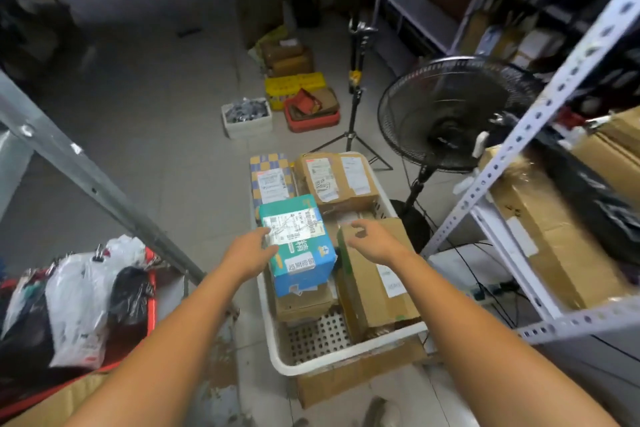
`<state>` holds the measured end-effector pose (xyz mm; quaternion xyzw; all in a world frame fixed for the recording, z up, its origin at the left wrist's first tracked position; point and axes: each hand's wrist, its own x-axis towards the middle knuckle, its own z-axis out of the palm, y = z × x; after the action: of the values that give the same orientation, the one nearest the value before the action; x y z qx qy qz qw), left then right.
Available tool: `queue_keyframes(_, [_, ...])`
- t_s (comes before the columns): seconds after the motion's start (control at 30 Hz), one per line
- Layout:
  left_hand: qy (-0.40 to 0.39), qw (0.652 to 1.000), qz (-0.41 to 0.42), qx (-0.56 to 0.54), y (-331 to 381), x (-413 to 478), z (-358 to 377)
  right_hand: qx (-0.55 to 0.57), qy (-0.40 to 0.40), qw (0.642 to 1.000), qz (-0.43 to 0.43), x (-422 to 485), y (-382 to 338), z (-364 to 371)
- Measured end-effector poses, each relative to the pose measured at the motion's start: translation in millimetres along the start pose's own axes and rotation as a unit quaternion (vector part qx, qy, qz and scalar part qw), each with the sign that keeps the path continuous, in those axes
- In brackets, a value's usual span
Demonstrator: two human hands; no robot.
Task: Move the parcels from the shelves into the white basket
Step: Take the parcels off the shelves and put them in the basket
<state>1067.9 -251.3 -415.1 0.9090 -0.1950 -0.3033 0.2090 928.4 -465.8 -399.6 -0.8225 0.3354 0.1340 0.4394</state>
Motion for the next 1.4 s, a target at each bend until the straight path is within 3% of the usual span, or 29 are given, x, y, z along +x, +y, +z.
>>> queue_keyframes(0.2, [0.012,0.981,0.126,0.145,80,-44,-24,-0.09,0.086,0.992,0.018,-89,15,-62])
queue_keyframes(0.4, [0.022,0.945,0.229,0.231,186,-116,6,-0.105,0.17,0.979,0.037,-208,74,-118])
queue_keyframes(0.63, [-0.019,0.899,0.342,0.273,298,-220,114,-0.098,0.239,0.961,0.099,-365,206,-167])
queue_keyframes(0.87, [-0.09,0.83,0.452,0.315,410,-303,252,-0.019,0.324,0.919,0.223,-497,349,-206])
queue_keyframes(1.13, [-0.188,0.745,0.549,0.329,566,-359,416,0.099,0.406,0.831,0.367,-597,489,-227])
queue_keyframes(1.4, [-0.267,0.608,0.65,0.368,664,-453,571,0.192,0.461,0.713,0.492,-705,582,-213])
